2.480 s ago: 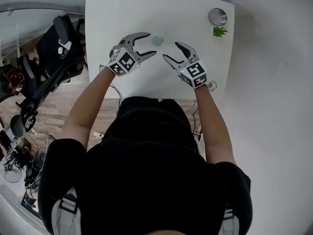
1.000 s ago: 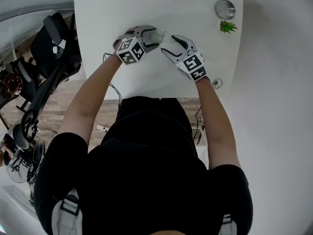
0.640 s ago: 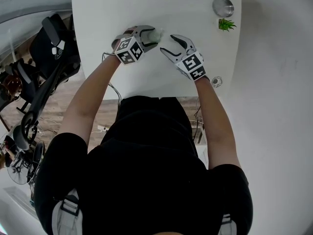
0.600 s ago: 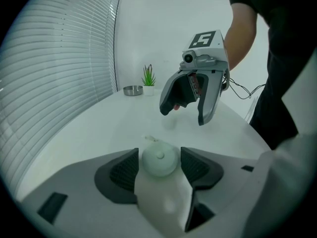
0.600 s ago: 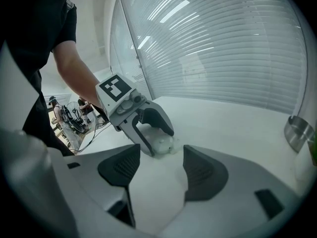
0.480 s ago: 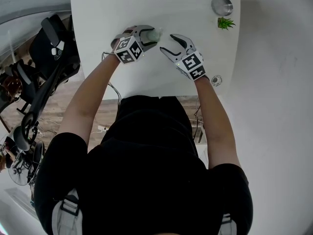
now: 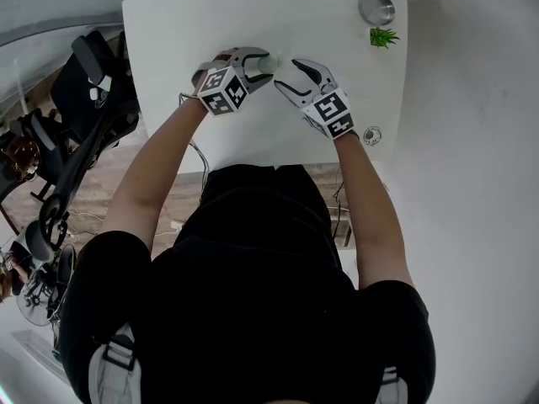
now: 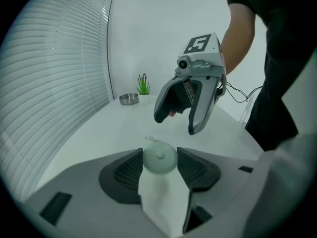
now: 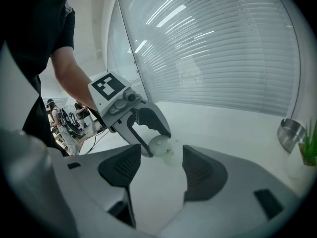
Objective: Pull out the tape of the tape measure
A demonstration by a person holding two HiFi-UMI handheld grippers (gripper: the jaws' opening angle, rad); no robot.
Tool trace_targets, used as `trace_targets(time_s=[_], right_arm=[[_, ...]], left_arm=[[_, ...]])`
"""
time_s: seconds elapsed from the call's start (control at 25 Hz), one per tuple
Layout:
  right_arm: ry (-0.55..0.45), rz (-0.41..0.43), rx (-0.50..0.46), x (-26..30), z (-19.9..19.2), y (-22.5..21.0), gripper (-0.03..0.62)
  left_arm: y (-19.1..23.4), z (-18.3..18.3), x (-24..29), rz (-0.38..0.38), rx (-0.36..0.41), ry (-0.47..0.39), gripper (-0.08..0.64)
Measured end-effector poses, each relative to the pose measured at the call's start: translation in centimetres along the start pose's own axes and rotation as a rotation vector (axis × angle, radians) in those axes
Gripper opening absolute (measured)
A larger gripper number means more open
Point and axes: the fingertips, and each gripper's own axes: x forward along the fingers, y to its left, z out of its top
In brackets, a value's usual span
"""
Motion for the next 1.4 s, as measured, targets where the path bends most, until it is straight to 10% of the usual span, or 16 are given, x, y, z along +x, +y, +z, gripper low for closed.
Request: trace_targets(time_s=[0.52,1.4], right_arm=[[-0.119,0.040,0.019,-3.6,4.7,2.3,0.201],[-0.208,0.389,0.017,-8.9,8.6,10.4,0.117]], left_arm=[[-1.7,4.7,-7.2,-0.005,-0.033,-0.038,0.227],[-7.7,10.7,-14.4,0.022,-0.008,-0.064,0.227]])
